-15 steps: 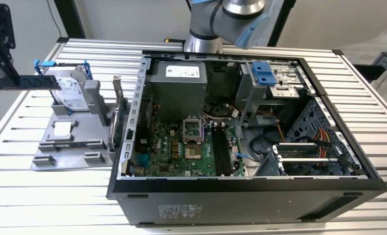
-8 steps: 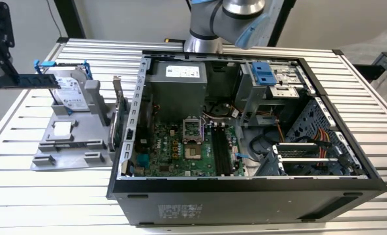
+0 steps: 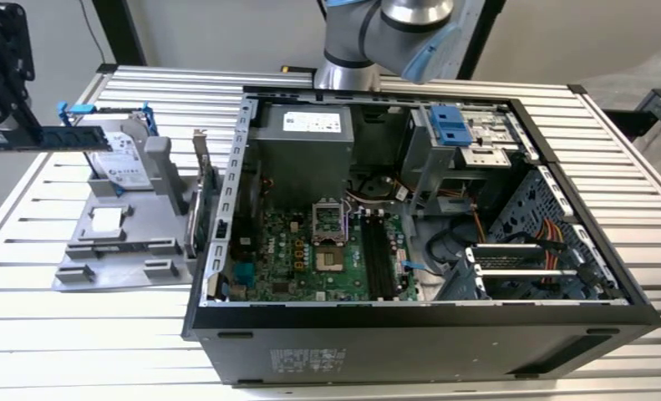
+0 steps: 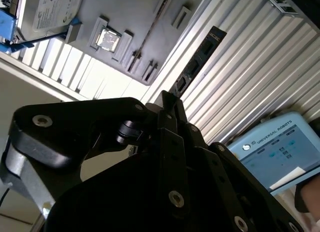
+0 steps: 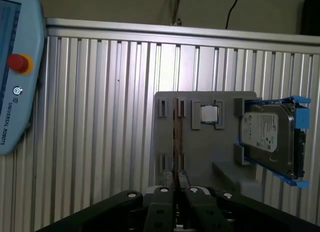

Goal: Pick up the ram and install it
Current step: 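Pick up the ram and move it above insertion slot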

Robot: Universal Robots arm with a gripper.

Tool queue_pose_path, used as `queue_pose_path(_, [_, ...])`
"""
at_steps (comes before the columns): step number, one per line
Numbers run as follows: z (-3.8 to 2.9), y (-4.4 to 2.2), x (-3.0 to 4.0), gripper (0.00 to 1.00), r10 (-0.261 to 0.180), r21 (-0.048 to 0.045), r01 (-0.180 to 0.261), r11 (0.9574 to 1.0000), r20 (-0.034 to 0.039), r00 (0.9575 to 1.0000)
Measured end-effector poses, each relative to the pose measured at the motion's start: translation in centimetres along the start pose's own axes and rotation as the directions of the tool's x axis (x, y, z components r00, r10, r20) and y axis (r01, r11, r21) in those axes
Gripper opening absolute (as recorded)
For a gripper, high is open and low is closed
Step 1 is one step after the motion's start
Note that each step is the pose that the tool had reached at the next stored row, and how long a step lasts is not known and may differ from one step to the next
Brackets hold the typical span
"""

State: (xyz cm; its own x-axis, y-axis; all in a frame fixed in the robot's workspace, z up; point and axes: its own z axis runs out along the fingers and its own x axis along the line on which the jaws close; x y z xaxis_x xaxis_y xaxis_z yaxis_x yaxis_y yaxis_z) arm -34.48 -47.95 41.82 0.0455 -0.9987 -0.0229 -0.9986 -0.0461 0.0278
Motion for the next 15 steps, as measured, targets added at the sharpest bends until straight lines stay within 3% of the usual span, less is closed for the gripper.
queue_pose_path(15, [-0.05, -2.15, 0.09, 0.00, 0.032, 0.0008, -0.032, 0.9995, 0.0009, 0.9995])
